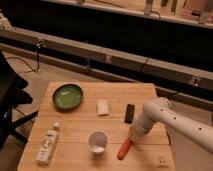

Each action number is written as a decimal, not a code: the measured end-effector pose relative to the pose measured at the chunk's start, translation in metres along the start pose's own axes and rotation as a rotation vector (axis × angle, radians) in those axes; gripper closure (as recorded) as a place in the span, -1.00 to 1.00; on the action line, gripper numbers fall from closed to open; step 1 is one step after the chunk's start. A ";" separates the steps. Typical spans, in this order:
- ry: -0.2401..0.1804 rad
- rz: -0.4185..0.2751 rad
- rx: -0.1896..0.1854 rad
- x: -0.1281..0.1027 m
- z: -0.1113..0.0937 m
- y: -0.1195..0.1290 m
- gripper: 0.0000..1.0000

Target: Place the pepper on the white sponge

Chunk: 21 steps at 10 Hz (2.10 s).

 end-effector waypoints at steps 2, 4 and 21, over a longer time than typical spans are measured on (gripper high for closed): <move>0.007 -0.087 -0.014 -0.022 -0.017 0.004 -0.54; 0.014 -0.154 -0.043 -0.035 -0.015 0.012 -0.60; 0.013 -0.186 0.019 -0.041 -0.003 -0.020 1.00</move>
